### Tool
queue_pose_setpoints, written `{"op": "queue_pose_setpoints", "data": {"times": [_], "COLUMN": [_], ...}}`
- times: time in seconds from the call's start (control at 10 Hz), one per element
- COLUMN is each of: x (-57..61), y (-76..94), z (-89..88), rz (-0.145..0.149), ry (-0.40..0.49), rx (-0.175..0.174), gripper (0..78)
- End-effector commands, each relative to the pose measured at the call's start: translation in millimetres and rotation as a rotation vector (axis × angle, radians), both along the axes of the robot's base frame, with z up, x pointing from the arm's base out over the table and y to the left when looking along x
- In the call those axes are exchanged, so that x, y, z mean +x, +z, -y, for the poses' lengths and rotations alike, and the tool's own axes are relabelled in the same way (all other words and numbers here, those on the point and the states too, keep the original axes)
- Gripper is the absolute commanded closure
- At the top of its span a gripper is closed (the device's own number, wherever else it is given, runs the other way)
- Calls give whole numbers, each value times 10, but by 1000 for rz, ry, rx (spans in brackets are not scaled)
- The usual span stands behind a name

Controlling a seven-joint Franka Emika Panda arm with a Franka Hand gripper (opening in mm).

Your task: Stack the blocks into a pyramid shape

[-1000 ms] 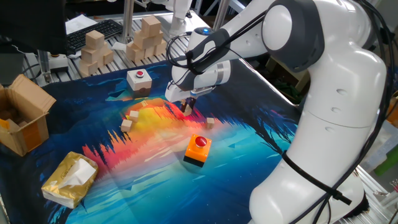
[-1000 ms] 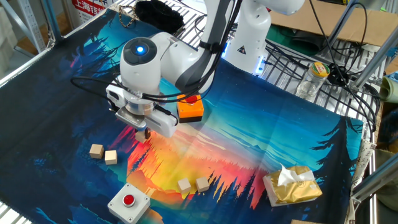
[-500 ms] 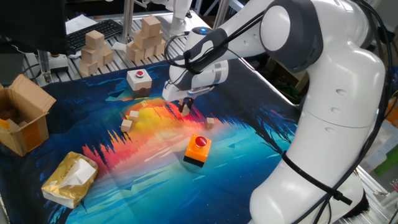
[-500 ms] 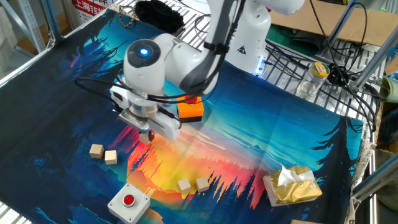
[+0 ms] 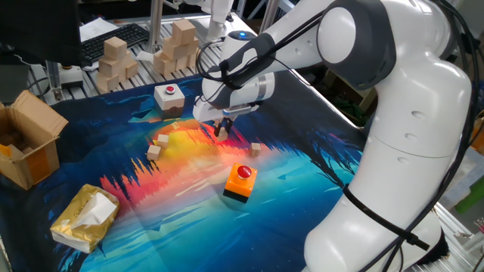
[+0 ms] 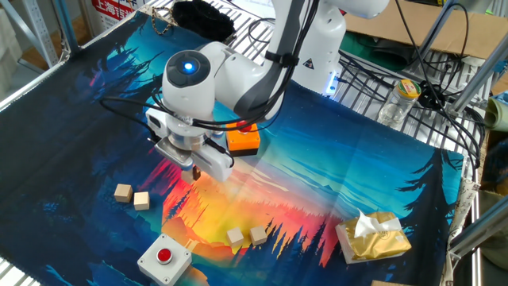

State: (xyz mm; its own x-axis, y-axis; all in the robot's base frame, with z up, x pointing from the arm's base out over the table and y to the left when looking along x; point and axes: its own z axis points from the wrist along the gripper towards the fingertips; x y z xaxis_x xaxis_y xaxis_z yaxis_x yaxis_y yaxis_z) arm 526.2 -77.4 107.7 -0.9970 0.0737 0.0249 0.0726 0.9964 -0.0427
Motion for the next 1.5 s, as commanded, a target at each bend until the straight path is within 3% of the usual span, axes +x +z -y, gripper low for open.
{"op": "queue_pose_setpoints", "data": {"times": [0.1,0.4,0.8,1.2,1.5], "x": [21,21,21,35,33], "y": [45,45,45,-3,-39], "z": [-14,-14,-14,-31,-46], "rz": [-7,-38,-127,-128,-116], "ry": [1,0,-48,-63,-14], "rx": [-1,-2,-13,-18,-11], "gripper": [764,764,764,764,764]}}
